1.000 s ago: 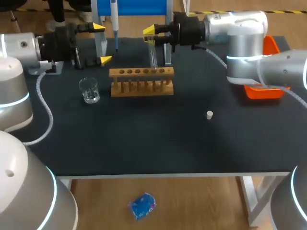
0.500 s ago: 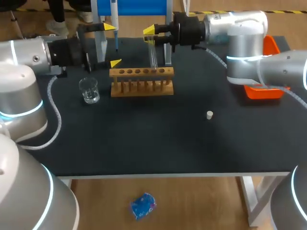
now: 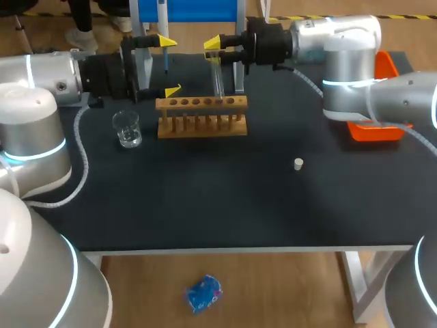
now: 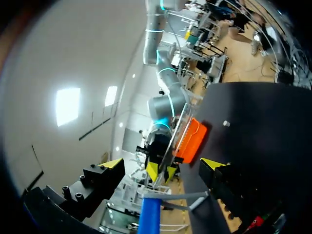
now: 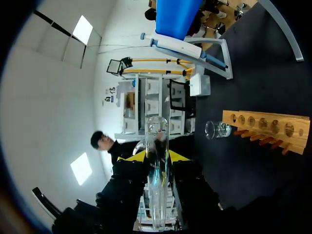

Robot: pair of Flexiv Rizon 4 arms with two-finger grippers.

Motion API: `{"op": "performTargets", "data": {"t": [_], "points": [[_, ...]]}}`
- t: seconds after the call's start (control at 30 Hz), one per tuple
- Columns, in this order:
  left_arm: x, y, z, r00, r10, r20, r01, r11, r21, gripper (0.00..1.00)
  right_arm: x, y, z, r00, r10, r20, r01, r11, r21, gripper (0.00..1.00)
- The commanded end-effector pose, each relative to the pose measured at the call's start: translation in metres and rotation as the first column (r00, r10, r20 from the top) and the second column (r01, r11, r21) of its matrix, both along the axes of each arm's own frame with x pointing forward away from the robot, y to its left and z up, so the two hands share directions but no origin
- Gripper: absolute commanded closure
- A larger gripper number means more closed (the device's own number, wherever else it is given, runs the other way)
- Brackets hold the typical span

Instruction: Invert the test tube, pick up the pipette, mount the tip to pipette, aspirate from beaker and dispense into the tube, eject the tip, return the pipette, and cap with the stopper.

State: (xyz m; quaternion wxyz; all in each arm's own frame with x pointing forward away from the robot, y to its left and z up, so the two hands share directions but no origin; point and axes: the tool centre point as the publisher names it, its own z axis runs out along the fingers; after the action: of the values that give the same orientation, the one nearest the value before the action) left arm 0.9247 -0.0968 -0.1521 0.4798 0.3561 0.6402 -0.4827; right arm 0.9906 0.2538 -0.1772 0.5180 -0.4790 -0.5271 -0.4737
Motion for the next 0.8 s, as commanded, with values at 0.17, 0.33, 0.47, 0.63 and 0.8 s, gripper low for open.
{"op": "performTargets", "data": {"t": [0.17, 0.33, 0.47, 0.63, 0.8], "points": [[0.002, -0.029, 0.0, 0.956, -0.121, 0.269, 0.084, 0.986, 0.144, 0.0, -0.001, 0.0, 0.001, 1.0, -0.001, 0.001, 0.001, 1.0, -0.001, 1.0], [0.002, -0.041, 0.001, 0.932, -0.125, 0.34, 0.081, 0.987, 0.141, 0.0, -0.001, 0.0, 0.001, 1.0, -0.001, 0.001, 0.001, 1.0, -0.001, 1.0], [0.0, -0.05, 0.001, 0.912, -0.147, 0.383, 0.107, 0.986, 0.125, 0.0, -0.001, 0.0, 0.001, 1.0, -0.001, 0.001, 0.001, 1.0, -0.001, 1.0], [-0.003, -0.058, -0.007, 0.901, -0.18, 0.394, 0.145, 0.982, 0.118, 0.0, -0.001, 0.0, 0.001, 1.0, -0.001, 0.001, 0.001, 1.0, -0.001, 1.0], [-0.005, -0.064, -0.013, 0.899, -0.173, 0.401, 0.157, 0.985, 0.072, 0.0, -0.001, 0.0, 0.001, 1.0, -0.001, 0.001, 0.001, 1.0, -0.001, 1.0]]}}
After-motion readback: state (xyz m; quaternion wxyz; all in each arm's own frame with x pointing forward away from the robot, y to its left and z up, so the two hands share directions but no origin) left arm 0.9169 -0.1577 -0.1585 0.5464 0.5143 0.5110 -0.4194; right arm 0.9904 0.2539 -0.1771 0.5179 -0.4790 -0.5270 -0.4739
